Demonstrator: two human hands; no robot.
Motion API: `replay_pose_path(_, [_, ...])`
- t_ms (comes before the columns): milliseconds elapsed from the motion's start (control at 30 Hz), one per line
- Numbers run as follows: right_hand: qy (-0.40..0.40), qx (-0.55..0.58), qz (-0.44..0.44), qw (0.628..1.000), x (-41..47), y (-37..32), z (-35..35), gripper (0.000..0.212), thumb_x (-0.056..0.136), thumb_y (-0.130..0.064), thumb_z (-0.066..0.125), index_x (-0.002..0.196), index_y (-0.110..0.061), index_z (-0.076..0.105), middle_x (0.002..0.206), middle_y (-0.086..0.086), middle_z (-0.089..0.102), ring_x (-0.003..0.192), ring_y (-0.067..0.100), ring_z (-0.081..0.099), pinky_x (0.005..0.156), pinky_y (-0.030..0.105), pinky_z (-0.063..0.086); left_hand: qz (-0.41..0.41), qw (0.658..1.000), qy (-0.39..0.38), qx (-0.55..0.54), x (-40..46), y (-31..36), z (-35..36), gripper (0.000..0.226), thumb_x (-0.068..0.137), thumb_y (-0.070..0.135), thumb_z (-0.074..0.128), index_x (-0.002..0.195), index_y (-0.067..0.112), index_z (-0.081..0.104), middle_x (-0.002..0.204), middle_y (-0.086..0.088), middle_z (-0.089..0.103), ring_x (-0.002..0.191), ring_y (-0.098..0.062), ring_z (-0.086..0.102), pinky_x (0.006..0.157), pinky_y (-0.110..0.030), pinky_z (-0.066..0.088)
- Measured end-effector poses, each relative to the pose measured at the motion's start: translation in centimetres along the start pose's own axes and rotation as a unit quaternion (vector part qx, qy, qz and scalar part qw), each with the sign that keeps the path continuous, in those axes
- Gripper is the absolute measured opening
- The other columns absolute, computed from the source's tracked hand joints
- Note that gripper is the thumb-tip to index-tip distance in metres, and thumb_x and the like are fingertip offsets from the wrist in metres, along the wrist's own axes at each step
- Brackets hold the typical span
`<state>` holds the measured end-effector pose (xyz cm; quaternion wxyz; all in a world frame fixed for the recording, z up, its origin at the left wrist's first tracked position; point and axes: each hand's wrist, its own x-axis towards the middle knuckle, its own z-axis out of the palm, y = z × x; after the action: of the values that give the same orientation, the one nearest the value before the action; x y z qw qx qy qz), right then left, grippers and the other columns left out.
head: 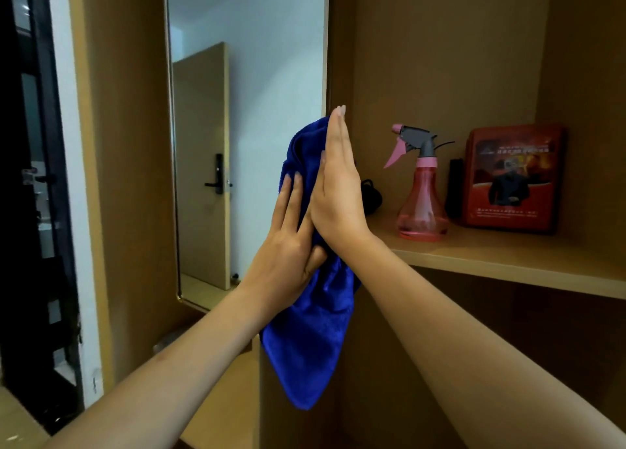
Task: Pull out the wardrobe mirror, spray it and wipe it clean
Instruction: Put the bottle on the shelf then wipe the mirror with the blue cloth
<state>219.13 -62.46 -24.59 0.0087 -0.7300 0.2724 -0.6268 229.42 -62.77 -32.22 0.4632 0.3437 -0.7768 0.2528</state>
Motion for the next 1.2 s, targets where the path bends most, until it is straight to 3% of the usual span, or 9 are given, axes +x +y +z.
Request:
replay_pose_path(267, [-0.001,-0.009,-0.004,1.0,-2.8,0.4,-0.5,0.073,0.096,0.01,0.036,0.154,-0.015,0.0,0.163,-0.005,-0.003,0.143,-0.004,0.0,0.103,-0.005,0.006,-0.013,1.0,0.007,-0.015,-2.2,1.4,1.0,0.066,0.098,0.032,0.037,0.15,0.015,0.0,0.16,-0.008,-0.005,0.149,-0.02,-0.011,0.119,-0.021,-0.006])
replay_pose_path(433, [-0.02,0.028,-0.038,0.999,-4.6,-0.4,-0.4,0.073,0.093,0.015,0.034,0.154,-0.011,0.004,0.163,0.001,-0.001,0.145,-0.001,-0.001,0.103,-0.004,0.007,-0.025,0.999,-0.007,-0.045,-3.8,2.1,0.6,0.064,0.099,0.029,0.039,0.152,0.008,0.01,0.162,-0.011,0.005,0.15,-0.018,-0.006,0.121,-0.027,0.001])
replay_pose_path(567, [-0.047,0.046,-0.041,0.997,-5.9,-1.3,-0.1,0.075,0.093,0.016,0.035,0.154,-0.014,0.004,0.163,-0.002,-0.001,0.139,-0.017,-0.002,0.1,-0.005,0.013,-0.021,0.999,-0.01,-0.045,-5.4,2.5,-0.3,0.062,0.098,0.025,0.041,0.151,0.001,0.017,0.16,-0.011,0.012,0.15,-0.017,0.003,0.121,-0.032,0.009])
replay_pose_path(733, [-0.041,0.041,-0.033,0.998,-8.0,-1.5,0.0,0.076,0.094,0.014,0.034,0.151,-0.021,0.0,0.163,-0.004,0.0,0.147,0.0,-0.001,0.108,0.001,0.006,-0.006,0.999,-0.025,-0.031,-7.2,3.3,-0.9,0.059,0.099,0.026,0.038,0.149,0.008,0.014,0.157,-0.017,0.022,0.149,-0.02,0.011,0.119,-0.036,0.014])
replay_pose_path(933, [-0.033,0.05,0.013,0.998,-10.2,0.0,0.1,0.074,0.096,0.011,0.036,0.151,-0.024,0.0,0.162,-0.01,0.002,0.14,-0.016,-0.001,0.105,-0.002,0.009,-0.014,0.998,-0.055,-0.024,-9.2,4.1,0.3,0.061,0.1,0.034,0.036,0.15,0.019,0.005,0.158,-0.009,0.016,0.149,-0.009,0.003,0.119,-0.032,0.009])
replay_pose_path(1067, [0.018,0.086,0.048,0.995,-10.4,0.4,0.0,0.065,0.099,0.004,0.034,0.154,-0.016,0.006,0.163,-0.005,0.009,0.145,-0.006,0.007,0.115,0.009,0.01,-0.022,0.999,-0.03,0.004,-9.1,4.3,0.9,0.059,0.103,0.041,0.025,0.15,0.009,0.009,0.157,-0.009,0.018,0.148,-0.013,0.01,0.12,-0.03,0.011])
replay_pose_path(1200, [0.048,0.08,0.056,0.994,-8.8,0.4,-0.3,0.06,0.102,-0.002,0.032,0.154,-0.014,0.006,0.163,-0.001,0.011,0.147,0.004,0.009,0.118,0.016,0.009,-0.022,0.998,-0.016,0.052,-7.6,4.2,0.6,0.057,0.102,0.033,0.032,0.147,0.003,0.015,0.155,-0.012,0.023,0.147,-0.019,0.017,0.119,-0.035,0.014])
